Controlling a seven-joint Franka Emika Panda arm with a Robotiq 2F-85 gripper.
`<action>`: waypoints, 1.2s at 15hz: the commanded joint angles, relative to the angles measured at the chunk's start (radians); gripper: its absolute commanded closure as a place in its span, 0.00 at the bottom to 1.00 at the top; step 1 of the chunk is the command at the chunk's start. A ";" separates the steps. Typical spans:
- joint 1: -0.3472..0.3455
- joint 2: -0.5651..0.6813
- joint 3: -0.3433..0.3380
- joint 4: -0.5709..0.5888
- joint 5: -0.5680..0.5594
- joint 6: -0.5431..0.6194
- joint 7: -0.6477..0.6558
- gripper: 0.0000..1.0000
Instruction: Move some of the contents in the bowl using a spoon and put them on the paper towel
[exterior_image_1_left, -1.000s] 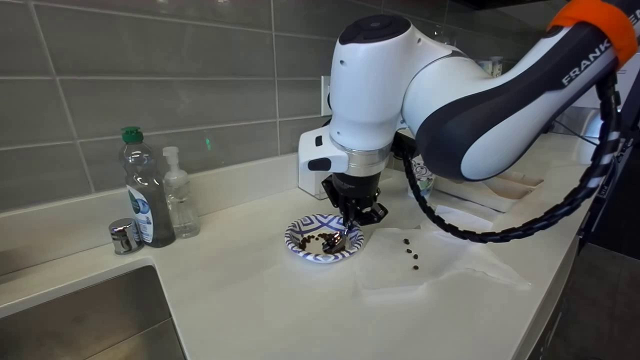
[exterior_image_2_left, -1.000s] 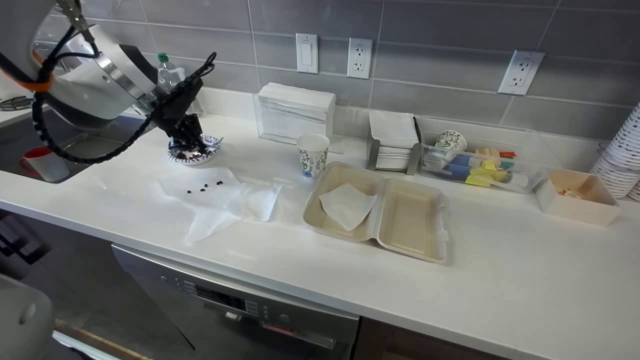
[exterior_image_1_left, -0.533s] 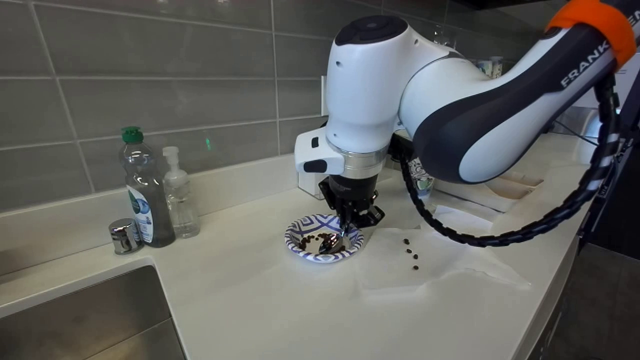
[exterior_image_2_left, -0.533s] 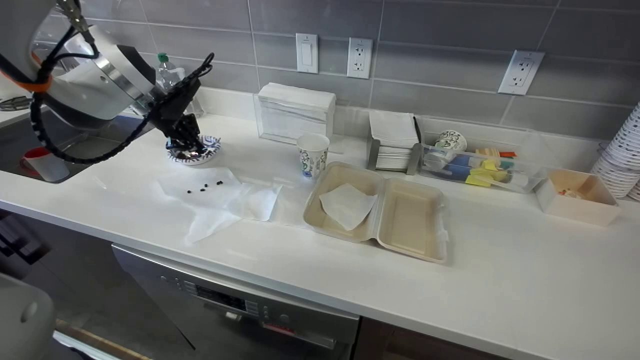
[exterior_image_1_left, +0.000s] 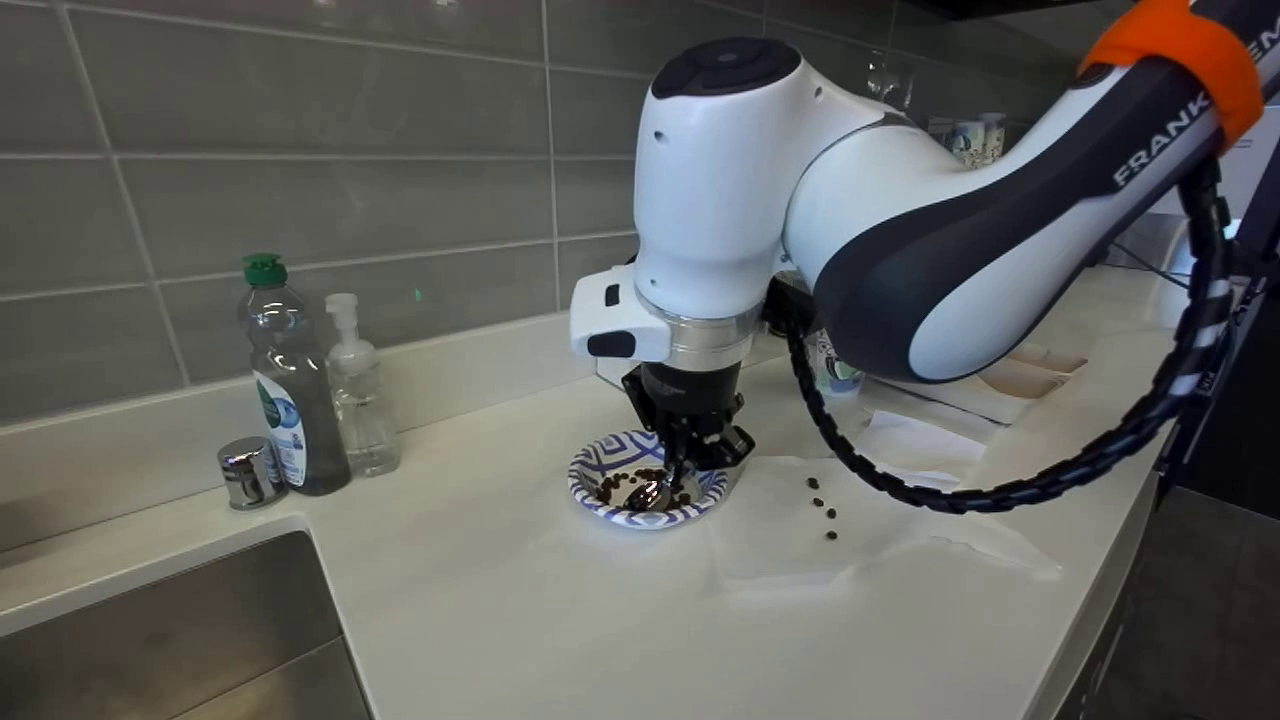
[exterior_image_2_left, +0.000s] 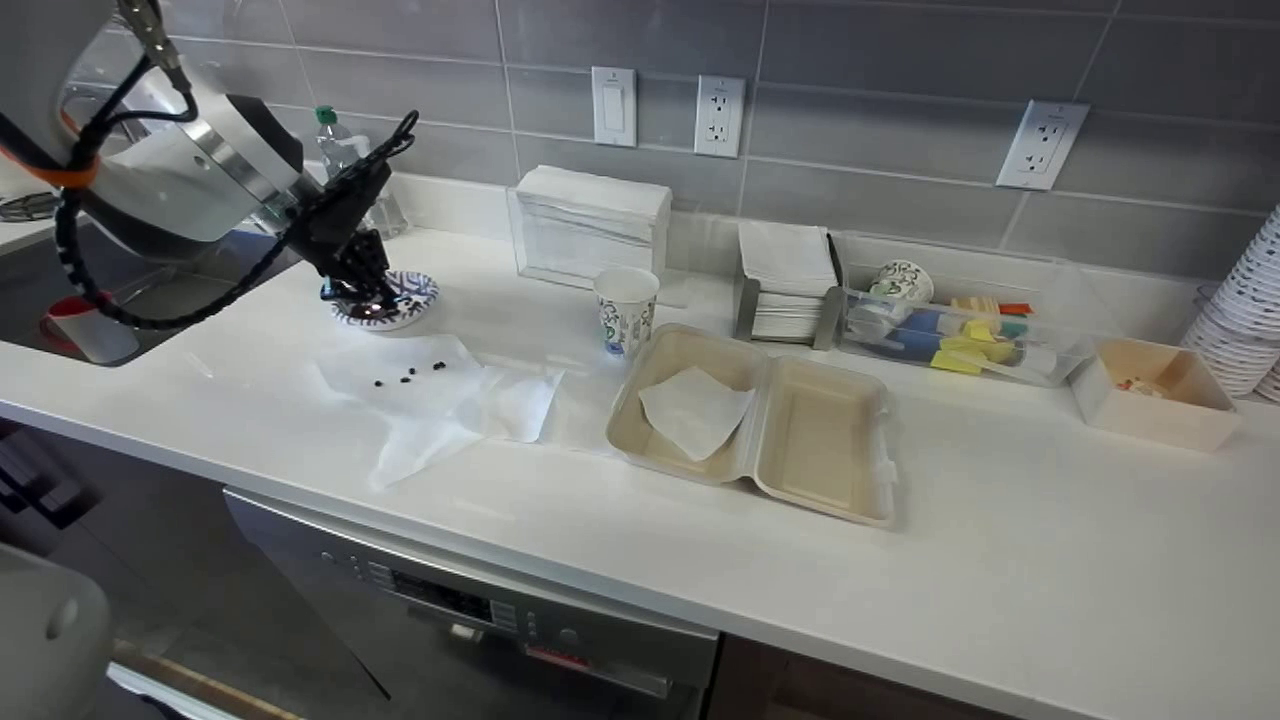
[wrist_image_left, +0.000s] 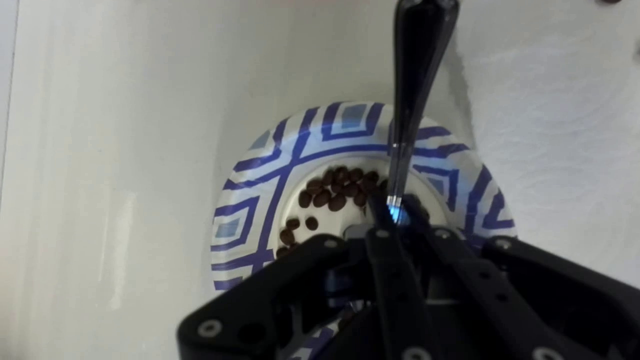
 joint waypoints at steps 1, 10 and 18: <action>0.001 0.040 0.004 0.011 0.033 0.044 0.016 0.98; -0.038 0.042 0.000 0.003 0.250 0.127 -0.011 0.98; -0.083 0.032 0.026 -0.005 0.527 0.177 -0.120 0.98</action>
